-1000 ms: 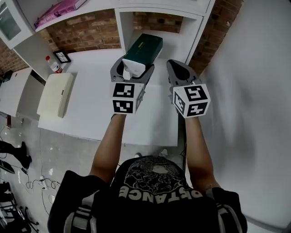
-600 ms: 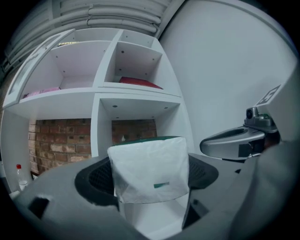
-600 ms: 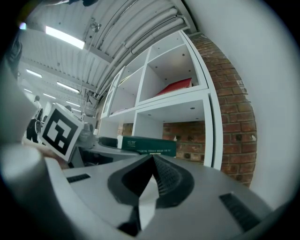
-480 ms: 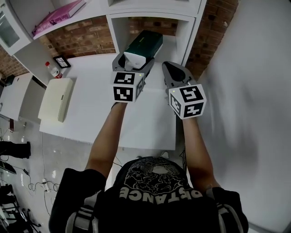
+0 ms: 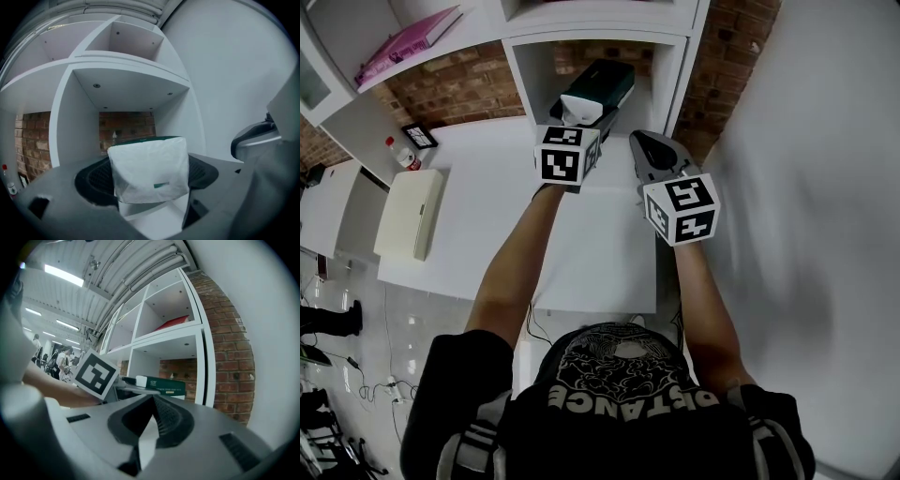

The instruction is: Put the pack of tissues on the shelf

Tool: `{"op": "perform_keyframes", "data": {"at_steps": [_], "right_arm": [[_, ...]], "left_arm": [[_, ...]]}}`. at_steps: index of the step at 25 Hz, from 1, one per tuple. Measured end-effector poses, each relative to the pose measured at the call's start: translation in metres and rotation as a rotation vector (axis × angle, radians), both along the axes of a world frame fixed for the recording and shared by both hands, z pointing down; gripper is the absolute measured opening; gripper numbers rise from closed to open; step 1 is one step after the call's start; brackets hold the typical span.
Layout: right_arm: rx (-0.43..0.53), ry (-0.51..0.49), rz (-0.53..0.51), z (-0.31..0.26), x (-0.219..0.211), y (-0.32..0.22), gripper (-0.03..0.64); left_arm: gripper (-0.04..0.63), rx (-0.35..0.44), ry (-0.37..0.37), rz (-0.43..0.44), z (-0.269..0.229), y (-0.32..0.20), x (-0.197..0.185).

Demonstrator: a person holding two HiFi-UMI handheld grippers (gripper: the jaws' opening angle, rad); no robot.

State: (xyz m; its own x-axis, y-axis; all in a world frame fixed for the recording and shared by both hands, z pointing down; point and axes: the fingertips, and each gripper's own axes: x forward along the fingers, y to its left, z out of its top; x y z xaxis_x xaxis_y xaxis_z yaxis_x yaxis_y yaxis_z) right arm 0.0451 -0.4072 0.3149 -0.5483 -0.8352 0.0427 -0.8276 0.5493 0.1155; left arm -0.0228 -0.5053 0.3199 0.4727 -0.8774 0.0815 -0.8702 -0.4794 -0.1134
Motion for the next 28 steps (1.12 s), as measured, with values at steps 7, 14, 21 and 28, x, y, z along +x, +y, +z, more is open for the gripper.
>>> {"op": "perform_keyframes", "data": {"at_steps": [7, 14, 21, 28], "right_arm": [[-0.002, 0.004, 0.002, 0.002, 0.006, -0.008, 0.004], [-0.017, -0.006, 0.007, 0.007, 0.009, -0.012, 0.003], [-0.042, -0.011, 0.009, 0.017, 0.009, -0.015, 0.003], [-0.049, -0.013, 0.007, 0.019, 0.009, -0.014, 0.004]], "left_arm": [[0.426, -0.028, -0.038, -0.012, 0.015, -0.022, 0.005], [0.437, -0.062, -0.06, -0.032, 0.029, -0.031, 0.001], [0.456, -0.101, -0.084, -0.045, 0.046, -0.039, -0.004], [0.462, -0.11, -0.07, -0.039, 0.045, -0.04, -0.004]]}}
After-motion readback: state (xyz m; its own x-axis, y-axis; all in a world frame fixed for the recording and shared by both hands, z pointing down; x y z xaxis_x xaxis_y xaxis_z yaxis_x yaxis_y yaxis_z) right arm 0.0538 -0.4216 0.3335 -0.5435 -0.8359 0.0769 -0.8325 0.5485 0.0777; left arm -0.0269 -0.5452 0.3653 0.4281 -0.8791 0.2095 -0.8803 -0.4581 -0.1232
